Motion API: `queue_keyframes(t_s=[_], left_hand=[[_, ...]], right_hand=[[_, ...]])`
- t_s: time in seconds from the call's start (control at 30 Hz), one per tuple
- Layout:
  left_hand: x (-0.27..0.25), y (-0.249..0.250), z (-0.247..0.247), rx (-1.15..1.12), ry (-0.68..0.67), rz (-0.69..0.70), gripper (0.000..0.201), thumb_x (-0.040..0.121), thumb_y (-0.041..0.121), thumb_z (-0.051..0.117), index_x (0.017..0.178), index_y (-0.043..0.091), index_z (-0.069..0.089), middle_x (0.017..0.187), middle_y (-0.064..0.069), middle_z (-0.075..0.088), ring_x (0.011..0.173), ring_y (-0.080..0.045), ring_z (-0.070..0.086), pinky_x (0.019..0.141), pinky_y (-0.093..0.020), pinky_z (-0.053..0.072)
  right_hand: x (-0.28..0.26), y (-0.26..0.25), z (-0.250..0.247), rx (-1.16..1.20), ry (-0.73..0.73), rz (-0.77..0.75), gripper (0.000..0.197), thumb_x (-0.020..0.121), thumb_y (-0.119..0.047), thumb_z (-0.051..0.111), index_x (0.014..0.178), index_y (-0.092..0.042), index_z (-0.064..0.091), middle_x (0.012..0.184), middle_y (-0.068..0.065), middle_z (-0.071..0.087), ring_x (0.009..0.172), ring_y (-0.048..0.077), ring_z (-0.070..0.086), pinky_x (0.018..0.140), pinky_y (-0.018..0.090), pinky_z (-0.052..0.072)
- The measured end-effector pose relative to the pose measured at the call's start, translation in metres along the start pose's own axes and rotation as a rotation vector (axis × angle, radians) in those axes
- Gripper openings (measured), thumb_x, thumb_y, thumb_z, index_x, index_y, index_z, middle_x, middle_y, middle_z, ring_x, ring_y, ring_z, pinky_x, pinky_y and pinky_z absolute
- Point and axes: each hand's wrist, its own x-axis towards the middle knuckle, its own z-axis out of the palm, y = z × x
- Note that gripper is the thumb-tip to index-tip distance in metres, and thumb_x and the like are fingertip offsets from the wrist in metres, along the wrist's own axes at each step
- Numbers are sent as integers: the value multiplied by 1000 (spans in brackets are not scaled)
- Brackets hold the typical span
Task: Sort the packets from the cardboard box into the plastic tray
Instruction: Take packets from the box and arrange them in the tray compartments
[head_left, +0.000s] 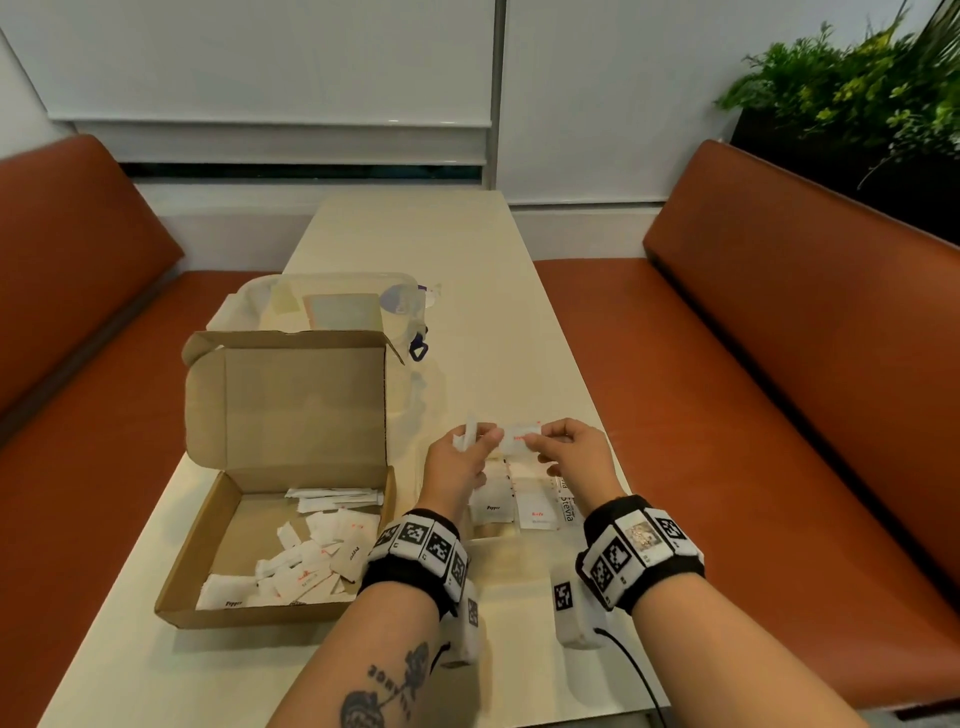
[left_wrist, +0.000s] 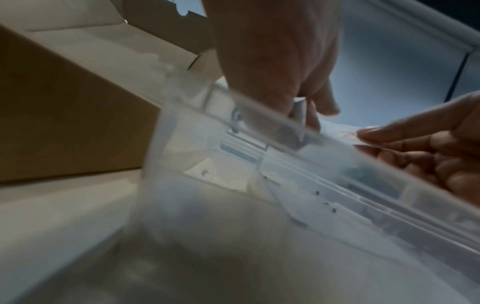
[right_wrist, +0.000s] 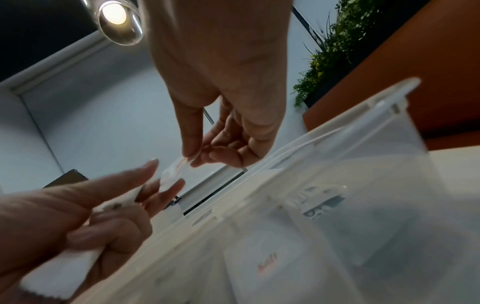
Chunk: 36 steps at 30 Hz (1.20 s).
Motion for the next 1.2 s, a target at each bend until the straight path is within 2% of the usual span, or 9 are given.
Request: queue_keyframes(t_s=[0.17, 0.37, 0.5, 0.57, 0.67, 0.87, 1.0, 1.1, 1.2], left_hand=[[-1, -2, 7, 76, -45, 0, 6, 83, 8, 70, 83, 14, 67, 44, 14, 49, 38, -3, 35, 42, -18, 30], [0, -2, 11, 54, -75, -54, 3, 88, 11, 64, 88, 11, 67, 50, 9, 51, 42, -7, 33, 41, -19, 28], [-1, -2, 13, 78, -102, -15, 8, 82, 4, 69, 84, 12, 67, 45, 13, 50, 38, -3, 35, 40, -18, 28], [0, -1, 14, 87, -70, -13, 10, 82, 3, 69, 79, 12, 65, 48, 10, 49, 38, -4, 35, 39, -18, 29], [0, -1, 15, 127, -95, -40, 13, 81, 4, 71, 76, 11, 61, 51, 5, 46, 37, -6, 34, 37, -18, 27], [-1, -1, 16, 188, -84, 50, 6, 81, 17, 73, 76, 17, 70, 45, 12, 46, 44, -9, 34, 43, -21, 28], [0, -2, 17, 154, -36, 65, 5, 82, 18, 72, 79, 17, 69, 44, 13, 46, 43, -8, 35, 42, -21, 30], [0, -6, 17, 106, -6, 22, 8, 84, 20, 71, 84, 13, 68, 47, 10, 44, 44, -10, 32, 41, -20, 28], [2, -11, 11, 57, 89, 6, 20, 86, 28, 67, 90, 9, 69, 66, 0, 59, 46, -10, 32, 43, -21, 29]], right_hand=[[-2, 1, -4, -51, -27, -46, 7, 83, -12, 70, 80, -14, 63, 72, 0, 64, 63, 10, 57, 55, 19, 46], [2, -3, -11, -122, 41, -131, 9, 83, -10, 68, 76, -14, 68, 71, -3, 67, 62, 5, 58, 52, 10, 44], [0, 0, -15, -170, -24, -107, 7, 82, -11, 70, 84, -15, 64, 72, 1, 65, 66, 11, 59, 60, 18, 49], [-2, 2, -15, -187, -91, -58, 19, 80, -9, 72, 93, -13, 59, 71, 5, 64, 66, 14, 61, 66, 25, 52], [-1, 0, -16, -165, -33, -74, 15, 80, -4, 71, 87, -12, 61, 70, 5, 65, 67, 17, 62, 73, 32, 54], [7, -9, -19, -378, -127, -163, 10, 85, -11, 67, 91, -14, 74, 76, -8, 68, 72, 1, 61, 64, 7, 45], [3, -9, -16, -351, -163, -138, 8, 84, -19, 70, 92, -16, 70, 78, 0, 70, 72, 7, 64, 71, 19, 52], [0, -5, -16, -344, -144, -107, 5, 82, -14, 71, 82, -14, 66, 75, 3, 68, 67, 11, 62, 67, 24, 54], [1, 0, -20, -585, -190, -95, 4, 79, -15, 73, 77, -13, 70, 74, -1, 68, 66, 6, 59, 67, 22, 48]])
